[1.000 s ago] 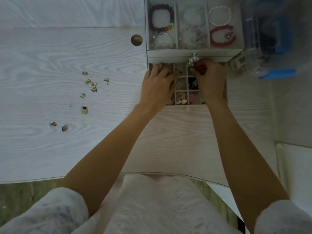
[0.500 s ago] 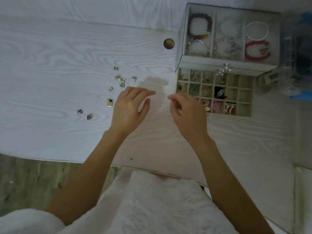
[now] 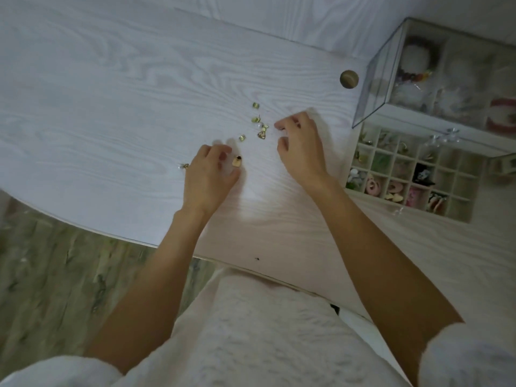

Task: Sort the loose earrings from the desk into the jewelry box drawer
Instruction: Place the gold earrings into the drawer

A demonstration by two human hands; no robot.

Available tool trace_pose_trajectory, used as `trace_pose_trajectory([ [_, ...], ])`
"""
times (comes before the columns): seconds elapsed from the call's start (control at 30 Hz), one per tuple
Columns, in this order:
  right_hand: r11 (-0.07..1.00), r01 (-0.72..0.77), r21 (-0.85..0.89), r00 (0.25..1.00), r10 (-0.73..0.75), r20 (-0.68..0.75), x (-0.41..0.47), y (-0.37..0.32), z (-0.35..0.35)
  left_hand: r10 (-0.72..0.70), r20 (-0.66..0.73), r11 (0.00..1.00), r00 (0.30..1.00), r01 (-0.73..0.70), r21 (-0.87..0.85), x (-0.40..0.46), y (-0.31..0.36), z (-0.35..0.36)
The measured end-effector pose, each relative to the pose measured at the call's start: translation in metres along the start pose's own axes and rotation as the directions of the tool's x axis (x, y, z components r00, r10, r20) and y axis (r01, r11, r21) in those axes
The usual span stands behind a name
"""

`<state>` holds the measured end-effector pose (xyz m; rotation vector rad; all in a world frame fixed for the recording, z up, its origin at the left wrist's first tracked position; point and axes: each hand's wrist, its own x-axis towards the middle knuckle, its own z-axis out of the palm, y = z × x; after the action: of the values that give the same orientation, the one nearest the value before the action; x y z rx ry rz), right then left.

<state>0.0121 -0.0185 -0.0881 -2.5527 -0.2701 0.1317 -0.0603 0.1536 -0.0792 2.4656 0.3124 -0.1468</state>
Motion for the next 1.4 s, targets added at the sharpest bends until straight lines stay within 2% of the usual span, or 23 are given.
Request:
trace_pose_trajectory([
  [0.17,0.996,0.076,0.046,0.997,-0.078,0.026,-0.019,-0.006,0.009,0.034,-0.038,0.998,0.999,-0.036,-0.053,0.005,0.002,0.006],
  [0.33,0.997,0.078,-0.012,0.997,-0.077,0.015,-0.03,-0.015,0.01,0.077,-0.046,0.993,0.996,-0.08,-0.091,0.004,-0.002,0.013],
  [0.43,0.982,0.182,-0.043,0.982,-0.184,-0.032,-0.035,-0.024,0.012,0.073,-0.061,0.989,0.995,-0.08,-0.122,0.002,-0.003,0.012],
  [0.5,0.962,0.27,-0.032,0.963,-0.27,-0.012,-0.037,-0.033,0.017,0.064,-0.052,0.987,0.997,-0.071,-0.146,-0.002,-0.005,0.01],
  [0.6,0.954,0.296,-0.04,0.955,-0.295,0.027,-0.036,-0.042,0.027,0.069,-0.067,0.99,0.995,-0.077,-0.12,-0.012,-0.01,0.003],
  [0.73,0.972,0.219,-0.082,0.976,-0.22,-0.003,-0.031,-0.037,0.028,0.05,-0.21,0.992,0.976,-0.073,-0.107,-0.03,-0.025,-0.019],
  [0.83,0.97,0.229,-0.081,0.973,-0.231,-0.011,-0.035,-0.034,0.023,-0.03,-0.294,0.994,0.955,-0.002,-0.107,-0.044,-0.046,-0.035],
  [0.93,0.956,0.284,-0.075,0.958,-0.286,-0.018,-0.044,-0.034,0.024,-0.072,-0.26,0.995,0.963,0.053,-0.079,-0.054,-0.065,-0.04],
  [1.1,0.933,0.361,-0.004,0.931,-0.36,0.053,-0.052,-0.049,0.036,-0.053,-0.16,0.998,0.986,0.046,-0.049,-0.053,-0.065,-0.027],
  [1.27,0.948,0.315,0.04,0.945,-0.317,0.077,-0.056,-0.055,0.038,-0.038,-0.168,0.996,0.985,0.025,-0.083,-0.043,-0.053,-0.016],
  [1.4,0.967,0.253,0.028,0.965,-0.254,0.069,-0.062,-0.05,0.034,0.023,-0.11,0.995,0.994,-0.034,-0.098,-0.036,-0.042,-0.009],
])
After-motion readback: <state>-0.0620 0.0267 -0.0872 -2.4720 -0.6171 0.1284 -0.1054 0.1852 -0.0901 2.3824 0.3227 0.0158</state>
